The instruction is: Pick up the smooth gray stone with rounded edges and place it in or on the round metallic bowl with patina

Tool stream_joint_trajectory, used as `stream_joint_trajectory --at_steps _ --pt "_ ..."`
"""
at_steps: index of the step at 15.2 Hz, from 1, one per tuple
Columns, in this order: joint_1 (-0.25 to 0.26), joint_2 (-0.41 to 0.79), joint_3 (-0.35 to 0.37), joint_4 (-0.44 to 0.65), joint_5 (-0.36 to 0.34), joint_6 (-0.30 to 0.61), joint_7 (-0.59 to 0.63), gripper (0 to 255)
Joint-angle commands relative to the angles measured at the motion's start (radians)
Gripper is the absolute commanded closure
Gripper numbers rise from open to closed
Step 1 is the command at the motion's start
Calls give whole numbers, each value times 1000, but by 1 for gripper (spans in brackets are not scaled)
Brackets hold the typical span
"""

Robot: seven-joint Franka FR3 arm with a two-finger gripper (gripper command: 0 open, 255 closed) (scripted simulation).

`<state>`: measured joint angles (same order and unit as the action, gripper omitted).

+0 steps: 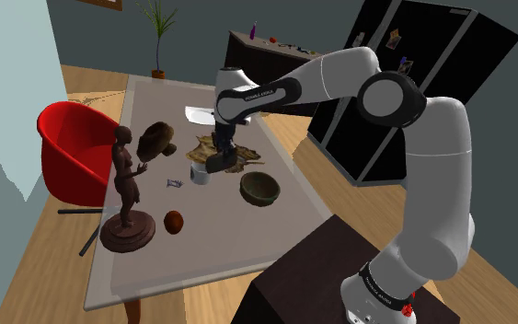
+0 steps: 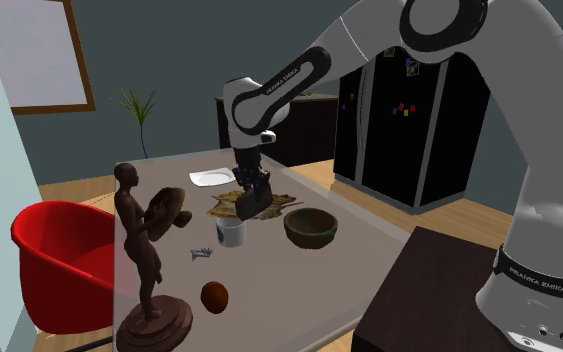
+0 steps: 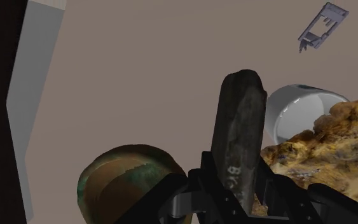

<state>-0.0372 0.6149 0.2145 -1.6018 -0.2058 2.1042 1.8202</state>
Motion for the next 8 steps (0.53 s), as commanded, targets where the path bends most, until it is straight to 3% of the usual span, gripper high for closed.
stream_joint_trajectory --at_steps 1,3,8 --pt "-2 -20 3 1 5 -21 -3 255" --pt "-2 -28 5 4 7 -32 -5 255" --pt "-84 -171 -3 -212 25 49 -78 255"
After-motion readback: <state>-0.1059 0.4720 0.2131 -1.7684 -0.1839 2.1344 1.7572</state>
